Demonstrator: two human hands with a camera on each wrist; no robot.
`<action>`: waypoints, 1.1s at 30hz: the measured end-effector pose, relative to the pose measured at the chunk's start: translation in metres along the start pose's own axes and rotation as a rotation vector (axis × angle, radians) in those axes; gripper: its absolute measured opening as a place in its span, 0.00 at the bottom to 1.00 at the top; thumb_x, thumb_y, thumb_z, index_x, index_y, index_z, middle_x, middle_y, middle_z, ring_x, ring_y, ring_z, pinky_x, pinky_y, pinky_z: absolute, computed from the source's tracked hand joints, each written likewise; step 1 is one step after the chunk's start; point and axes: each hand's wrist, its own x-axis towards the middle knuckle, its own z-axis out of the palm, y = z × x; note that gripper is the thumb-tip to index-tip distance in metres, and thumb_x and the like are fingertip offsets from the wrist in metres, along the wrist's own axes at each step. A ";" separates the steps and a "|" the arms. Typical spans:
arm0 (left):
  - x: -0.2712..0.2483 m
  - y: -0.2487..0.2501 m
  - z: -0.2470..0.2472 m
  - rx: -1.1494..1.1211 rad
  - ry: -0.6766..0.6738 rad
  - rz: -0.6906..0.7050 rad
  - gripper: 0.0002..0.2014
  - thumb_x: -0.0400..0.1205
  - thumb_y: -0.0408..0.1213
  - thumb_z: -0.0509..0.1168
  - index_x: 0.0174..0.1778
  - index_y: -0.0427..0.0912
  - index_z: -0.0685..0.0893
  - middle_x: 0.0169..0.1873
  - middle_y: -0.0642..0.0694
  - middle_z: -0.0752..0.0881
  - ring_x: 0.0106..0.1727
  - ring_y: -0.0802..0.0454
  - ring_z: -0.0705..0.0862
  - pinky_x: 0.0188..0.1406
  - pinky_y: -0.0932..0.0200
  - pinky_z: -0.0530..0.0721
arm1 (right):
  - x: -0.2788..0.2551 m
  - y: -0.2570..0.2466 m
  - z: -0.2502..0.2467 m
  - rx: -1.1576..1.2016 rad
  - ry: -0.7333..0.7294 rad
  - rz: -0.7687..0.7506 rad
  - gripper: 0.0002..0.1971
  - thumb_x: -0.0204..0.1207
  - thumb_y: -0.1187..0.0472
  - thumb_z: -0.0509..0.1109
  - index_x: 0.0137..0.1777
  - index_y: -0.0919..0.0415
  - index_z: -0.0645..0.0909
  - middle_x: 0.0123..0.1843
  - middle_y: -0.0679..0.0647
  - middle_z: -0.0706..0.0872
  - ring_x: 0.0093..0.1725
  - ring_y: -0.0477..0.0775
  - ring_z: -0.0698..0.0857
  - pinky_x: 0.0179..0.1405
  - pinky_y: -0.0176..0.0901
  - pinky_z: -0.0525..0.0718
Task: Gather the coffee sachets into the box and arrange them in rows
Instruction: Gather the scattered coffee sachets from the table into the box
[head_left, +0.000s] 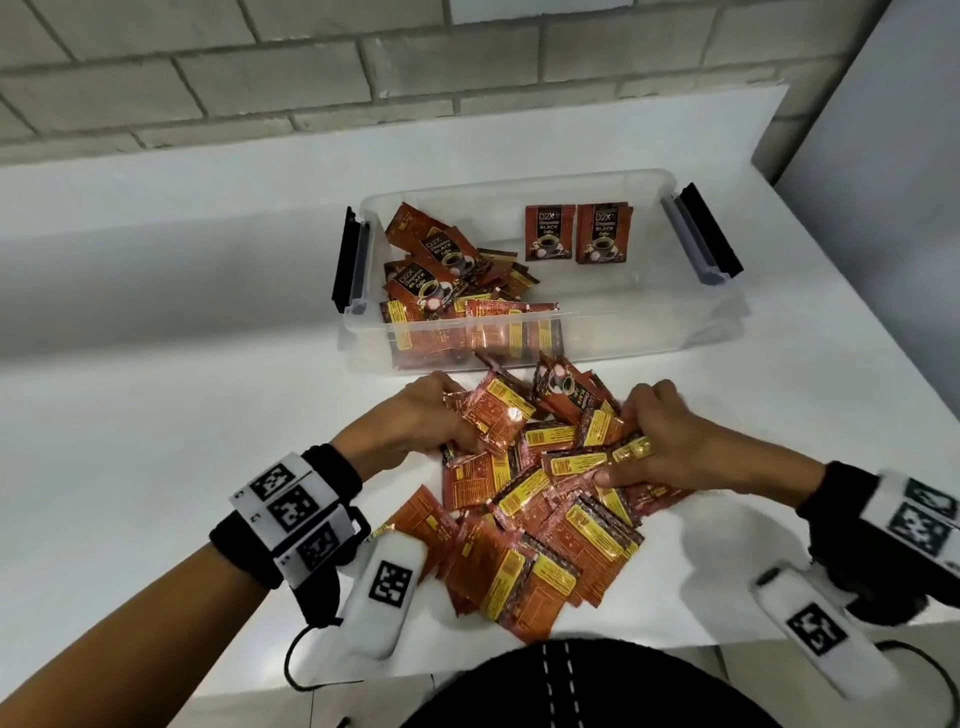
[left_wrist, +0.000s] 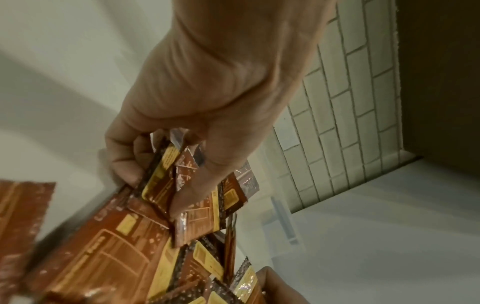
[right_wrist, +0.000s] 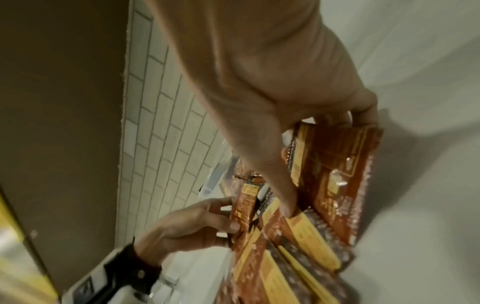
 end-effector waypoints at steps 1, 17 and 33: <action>0.000 0.001 -0.001 -0.006 -0.009 -0.002 0.26 0.72 0.26 0.74 0.63 0.41 0.70 0.52 0.40 0.84 0.51 0.44 0.84 0.44 0.51 0.84 | 0.001 -0.001 -0.003 0.067 -0.019 0.007 0.29 0.66 0.48 0.80 0.55 0.54 0.64 0.61 0.53 0.71 0.59 0.51 0.77 0.52 0.45 0.83; -0.032 0.001 -0.048 -0.152 -0.050 0.173 0.23 0.81 0.29 0.65 0.69 0.56 0.74 0.58 0.48 0.84 0.60 0.48 0.83 0.57 0.48 0.84 | -0.002 0.004 -0.050 0.717 -0.184 0.035 0.16 0.79 0.71 0.66 0.62 0.53 0.76 0.55 0.64 0.87 0.51 0.64 0.89 0.58 0.63 0.84; 0.006 0.100 -0.116 0.463 0.044 0.306 0.26 0.79 0.28 0.65 0.69 0.52 0.65 0.59 0.45 0.80 0.61 0.47 0.79 0.63 0.44 0.80 | 0.042 -0.101 -0.133 0.845 0.041 -0.184 0.18 0.78 0.72 0.67 0.66 0.61 0.71 0.56 0.66 0.87 0.47 0.55 0.91 0.39 0.41 0.90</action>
